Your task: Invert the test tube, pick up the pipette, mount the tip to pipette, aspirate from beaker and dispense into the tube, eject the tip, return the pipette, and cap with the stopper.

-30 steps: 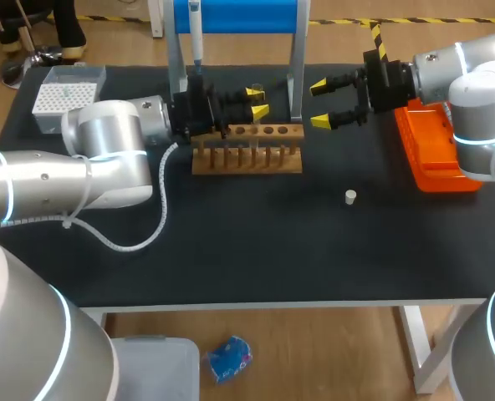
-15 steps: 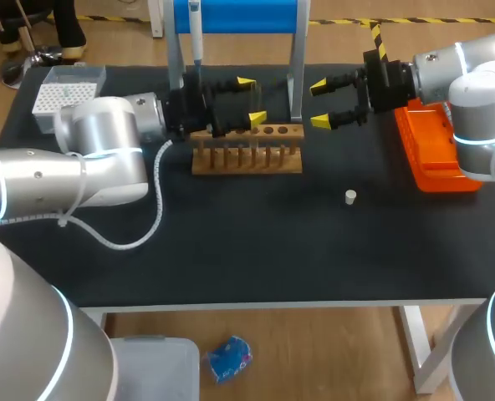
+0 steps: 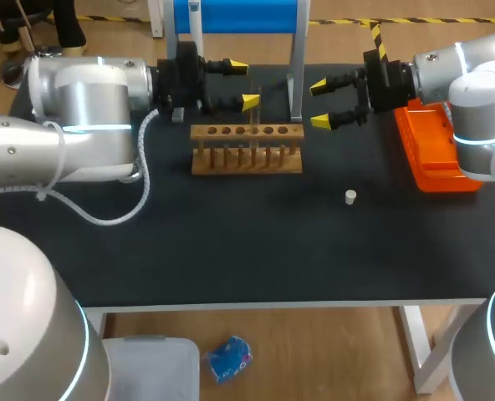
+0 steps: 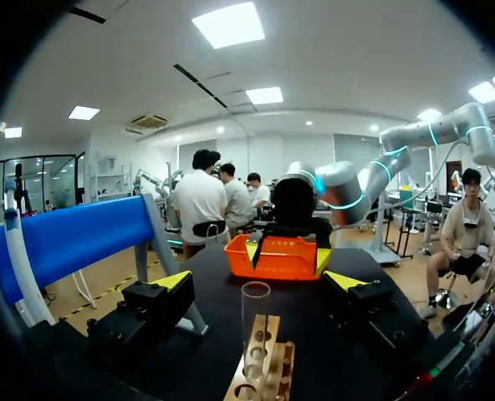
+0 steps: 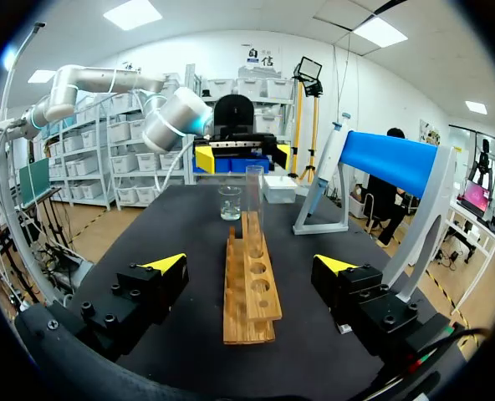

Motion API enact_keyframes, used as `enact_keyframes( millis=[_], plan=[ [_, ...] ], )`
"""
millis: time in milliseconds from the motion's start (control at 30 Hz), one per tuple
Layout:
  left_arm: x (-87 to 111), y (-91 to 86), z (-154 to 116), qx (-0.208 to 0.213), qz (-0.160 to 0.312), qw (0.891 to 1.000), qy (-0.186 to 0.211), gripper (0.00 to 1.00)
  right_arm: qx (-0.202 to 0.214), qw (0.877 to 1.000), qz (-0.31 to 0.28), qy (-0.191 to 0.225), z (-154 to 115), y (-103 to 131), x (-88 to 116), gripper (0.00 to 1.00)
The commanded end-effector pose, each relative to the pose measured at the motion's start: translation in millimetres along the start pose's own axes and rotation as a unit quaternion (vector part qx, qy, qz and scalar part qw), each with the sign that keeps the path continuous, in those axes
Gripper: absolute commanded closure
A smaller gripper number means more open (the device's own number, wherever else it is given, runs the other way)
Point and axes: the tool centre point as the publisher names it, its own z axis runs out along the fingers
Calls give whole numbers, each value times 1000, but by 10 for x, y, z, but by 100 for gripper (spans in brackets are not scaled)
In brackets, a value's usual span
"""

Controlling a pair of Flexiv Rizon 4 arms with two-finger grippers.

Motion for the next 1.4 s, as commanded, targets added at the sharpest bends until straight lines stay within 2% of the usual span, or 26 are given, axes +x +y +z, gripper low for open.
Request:
enact_keyframes(
  millis=[33, 467, 1233, 1400],
  plan=[
    [85, -146, -198, -56, -1, 998, -5, 0, 0, 1000, 0, -1, -4, -1, 6, 0],
    [182, -384, -700, -94, 8, 995, -35, 0, 0, 1000, 0, -1, -4, -1, 6, 0],
    [182, -384, -700, -94, 8, 995, -35, 0, 0, 1000, 0, -1, -4, -1, 6, 0],
    [-84, -314, -1188, -84, -4, 991, -101, 0, 0, 1000, 0, -1, -4, -1, 6, 0]
  ],
)
